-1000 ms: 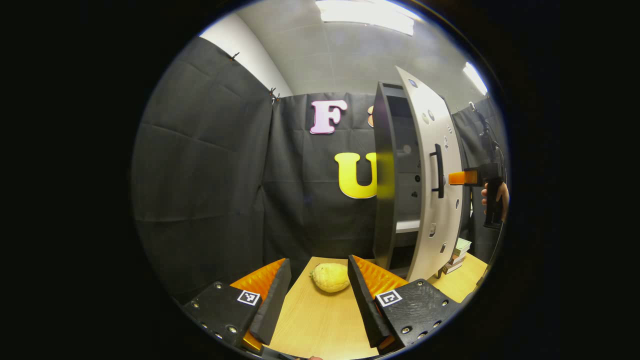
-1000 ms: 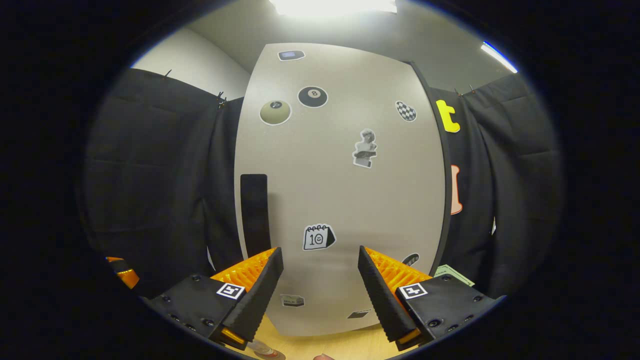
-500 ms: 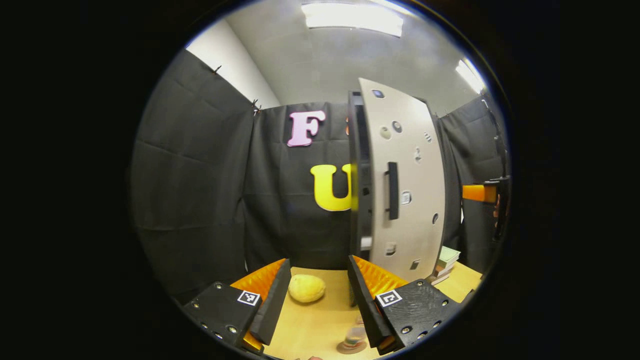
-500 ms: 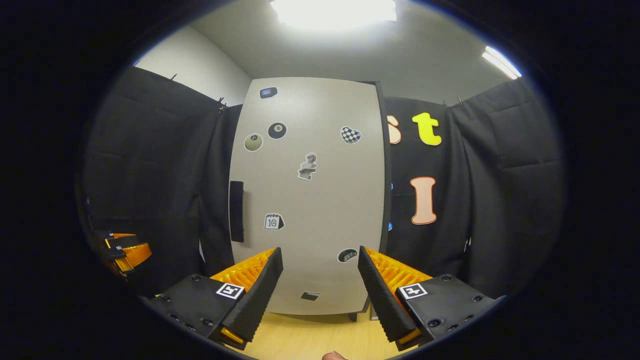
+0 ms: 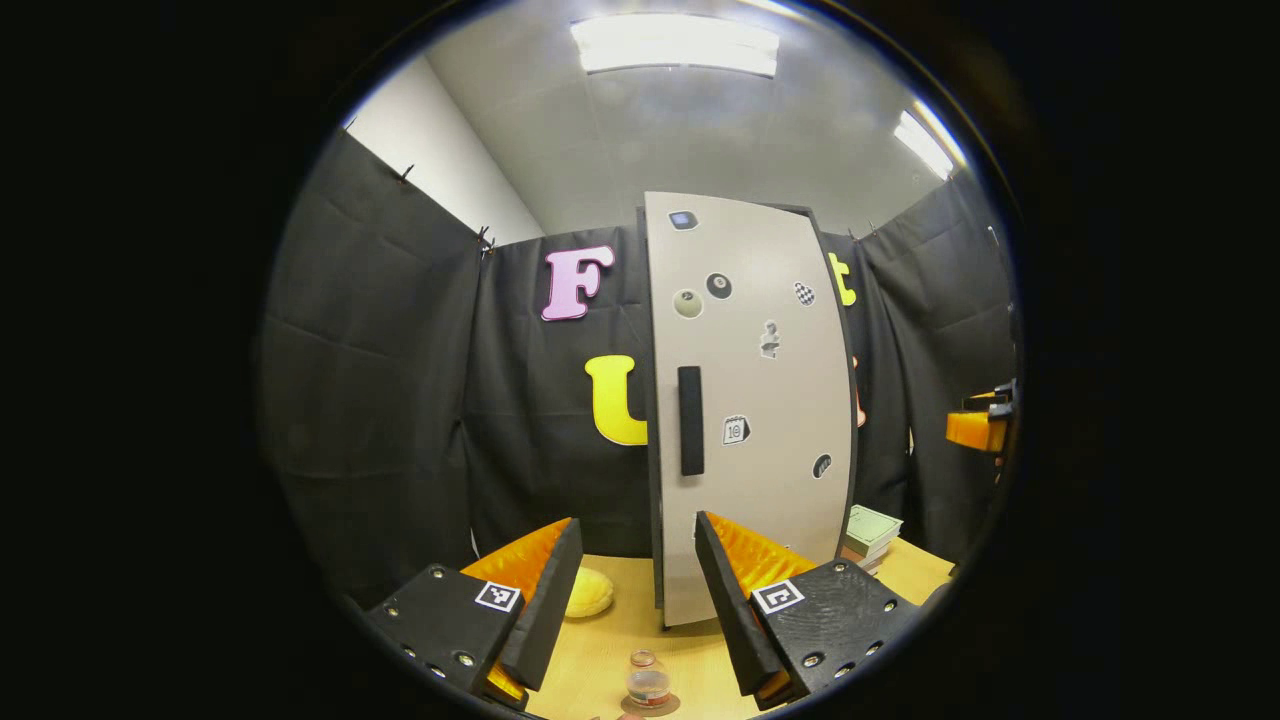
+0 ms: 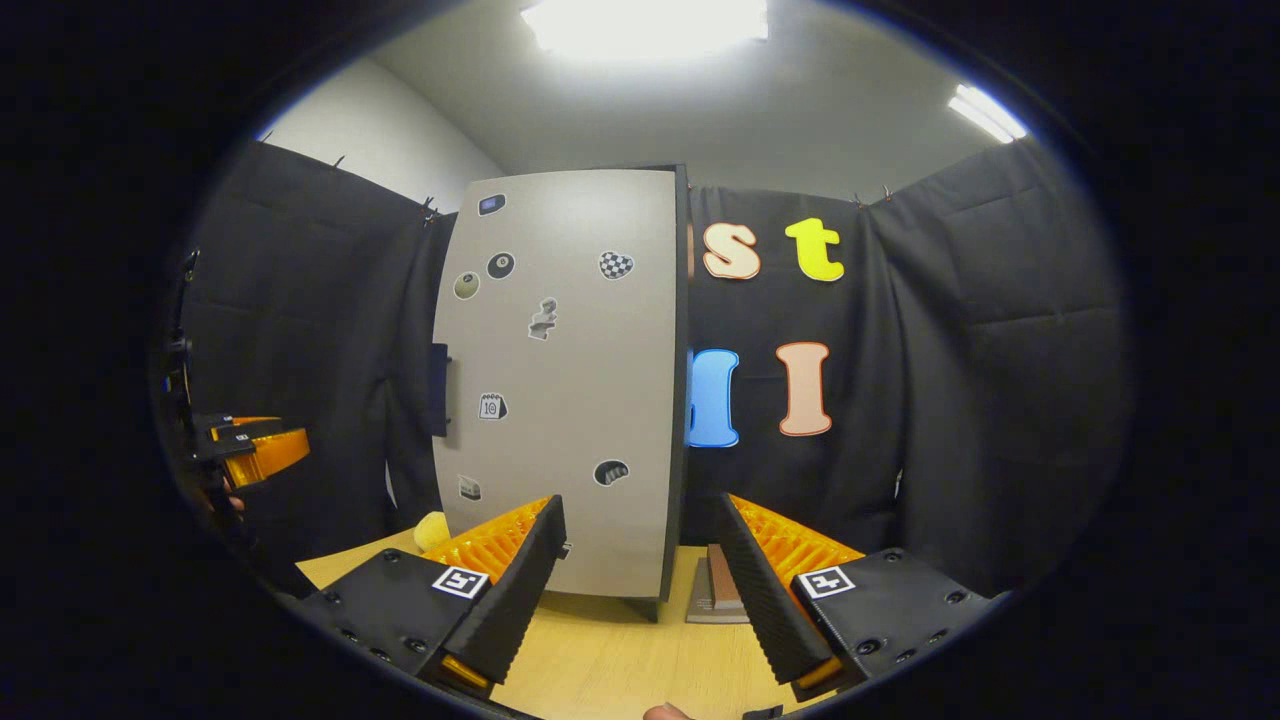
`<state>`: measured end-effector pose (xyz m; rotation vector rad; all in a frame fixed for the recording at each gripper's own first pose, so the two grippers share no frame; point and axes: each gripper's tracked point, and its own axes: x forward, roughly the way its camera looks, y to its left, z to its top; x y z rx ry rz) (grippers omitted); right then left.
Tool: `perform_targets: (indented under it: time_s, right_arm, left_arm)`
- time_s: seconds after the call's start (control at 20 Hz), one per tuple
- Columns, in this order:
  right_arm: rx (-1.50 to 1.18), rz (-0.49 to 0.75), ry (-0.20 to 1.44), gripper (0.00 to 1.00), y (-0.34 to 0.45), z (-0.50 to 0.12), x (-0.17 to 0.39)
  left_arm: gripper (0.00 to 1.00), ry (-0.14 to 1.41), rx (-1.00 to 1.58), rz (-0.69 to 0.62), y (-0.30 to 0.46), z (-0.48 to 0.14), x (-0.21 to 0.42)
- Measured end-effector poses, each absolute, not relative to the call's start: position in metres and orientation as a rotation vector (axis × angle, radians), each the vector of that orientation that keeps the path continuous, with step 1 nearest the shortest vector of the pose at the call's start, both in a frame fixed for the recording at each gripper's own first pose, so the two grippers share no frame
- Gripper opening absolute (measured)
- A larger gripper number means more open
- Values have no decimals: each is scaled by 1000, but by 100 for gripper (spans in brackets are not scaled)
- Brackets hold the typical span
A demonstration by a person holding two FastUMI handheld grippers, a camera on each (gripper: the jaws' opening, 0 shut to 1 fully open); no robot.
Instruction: Open the cabinet door with the right hand, grasp the bottle in the cabinet with the left hand and place it on the coaster, then close the cabinet door with the right hand.
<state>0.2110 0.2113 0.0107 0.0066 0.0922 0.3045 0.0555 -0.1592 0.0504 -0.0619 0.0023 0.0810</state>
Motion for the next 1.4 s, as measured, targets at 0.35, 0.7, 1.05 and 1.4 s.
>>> perform_targets:
  time_s: [0.35,0.7,1.05,1.4]
  right_arm:
    - [22,244,102,96,183,0,197]
    - [49,229,70,96,195,15,197]
    - [47,222,30,96,208,29,195]
    - [47,216,18,94,216,35,197]
  left_arm:
    - [66,7,-46,42,-178,54,41]
    - [66,37,-36,26,-171,38,28]
    - [66,26,-47,35,-153,41,21]
    - [66,39,-55,45,-143,35,21]
